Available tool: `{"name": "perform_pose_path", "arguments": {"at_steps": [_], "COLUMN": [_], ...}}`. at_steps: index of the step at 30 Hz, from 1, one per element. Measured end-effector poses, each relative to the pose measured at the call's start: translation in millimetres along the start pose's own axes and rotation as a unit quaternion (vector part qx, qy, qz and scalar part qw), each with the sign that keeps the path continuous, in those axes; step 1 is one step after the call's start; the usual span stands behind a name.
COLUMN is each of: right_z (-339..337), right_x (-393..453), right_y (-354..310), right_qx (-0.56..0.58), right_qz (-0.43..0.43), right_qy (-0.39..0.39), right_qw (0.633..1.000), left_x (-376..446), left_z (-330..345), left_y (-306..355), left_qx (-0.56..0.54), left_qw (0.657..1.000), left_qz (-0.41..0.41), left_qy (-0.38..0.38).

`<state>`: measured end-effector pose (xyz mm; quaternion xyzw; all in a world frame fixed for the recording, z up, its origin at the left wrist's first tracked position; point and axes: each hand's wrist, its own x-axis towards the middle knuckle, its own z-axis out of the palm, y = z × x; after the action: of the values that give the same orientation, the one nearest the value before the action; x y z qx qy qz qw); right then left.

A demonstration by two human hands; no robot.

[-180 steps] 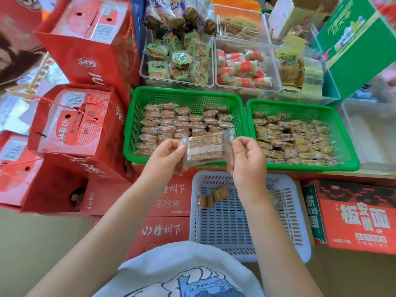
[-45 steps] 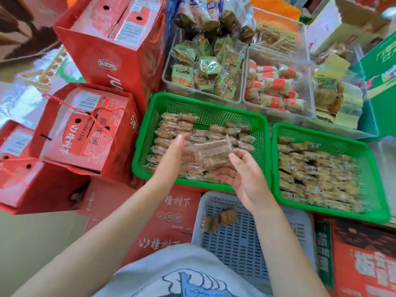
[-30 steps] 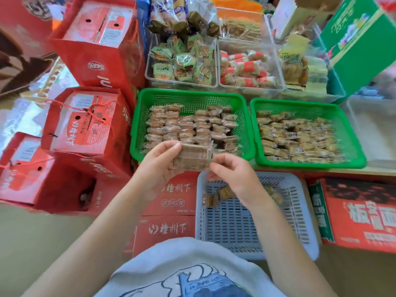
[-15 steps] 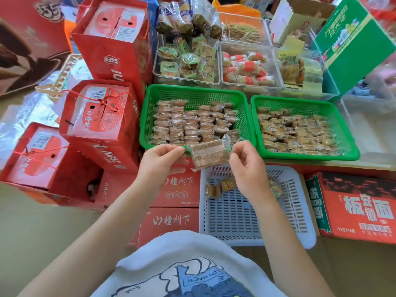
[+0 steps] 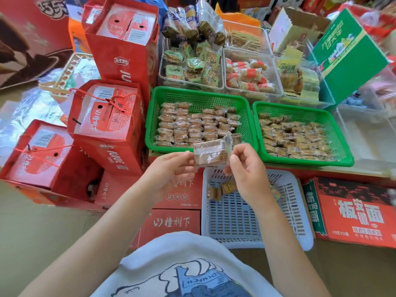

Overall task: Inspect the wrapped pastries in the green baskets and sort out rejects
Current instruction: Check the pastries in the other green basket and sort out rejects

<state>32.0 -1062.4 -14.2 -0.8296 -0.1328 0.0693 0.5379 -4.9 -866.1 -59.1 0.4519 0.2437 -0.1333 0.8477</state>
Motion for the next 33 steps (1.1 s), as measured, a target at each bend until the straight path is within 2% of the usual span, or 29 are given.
{"name": "perform_pose_path", "arguments": {"at_steps": [2,4,6,12,16,22,27,30,33], "right_z": [-0.9,1.1,4.9,23.2,30.4,33.7,38.4,38.7,42.7], "right_x": [-0.9,-1.8,-0.6,6.5,7.8,9.0,16.1,23.1,29.8], "right_y": [-1.4,-2.2,-0.6,4.8,7.6,11.0,6.3,5.2,5.7], "right_qx": [0.015,0.03,0.027,-0.041,-0.049,-0.091,-0.071,-0.002,0.113], "right_qz": [0.004,0.009,0.02,0.028,0.061,0.024,0.029,0.078,0.142], "right_qy": [-0.002,-0.003,0.004,0.036,0.037,0.114,0.146,0.151,0.147], "right_qw": [1.0,1.0,0.999,0.998,0.996,0.989,0.986,0.985,0.972], "left_x": [1.6,0.9,-1.6,-3.2,-8.7,-9.7,-5.3,2.2,9.7], "left_z": [-3.2,-7.1,-9.4,-19.1,-14.8,-4.0,-2.7,-5.7,-6.2], "left_y": [1.9,2.1,1.1,6.6,15.4,16.5,16.7,15.1,13.0], "left_qx": [-0.051,-0.056,-0.043,0.058,0.139,0.321,0.367,0.342,0.28], "left_qw": [0.998,0.995,0.995,0.996,0.985,0.921,0.884,0.896,0.928], "left_qz": [-0.038,-0.063,-0.053,0.042,0.092,0.201,0.278,0.271,0.228], "left_qy": [-0.021,-0.058,-0.069,0.062,0.052,0.091,0.076,0.088,0.089]}}
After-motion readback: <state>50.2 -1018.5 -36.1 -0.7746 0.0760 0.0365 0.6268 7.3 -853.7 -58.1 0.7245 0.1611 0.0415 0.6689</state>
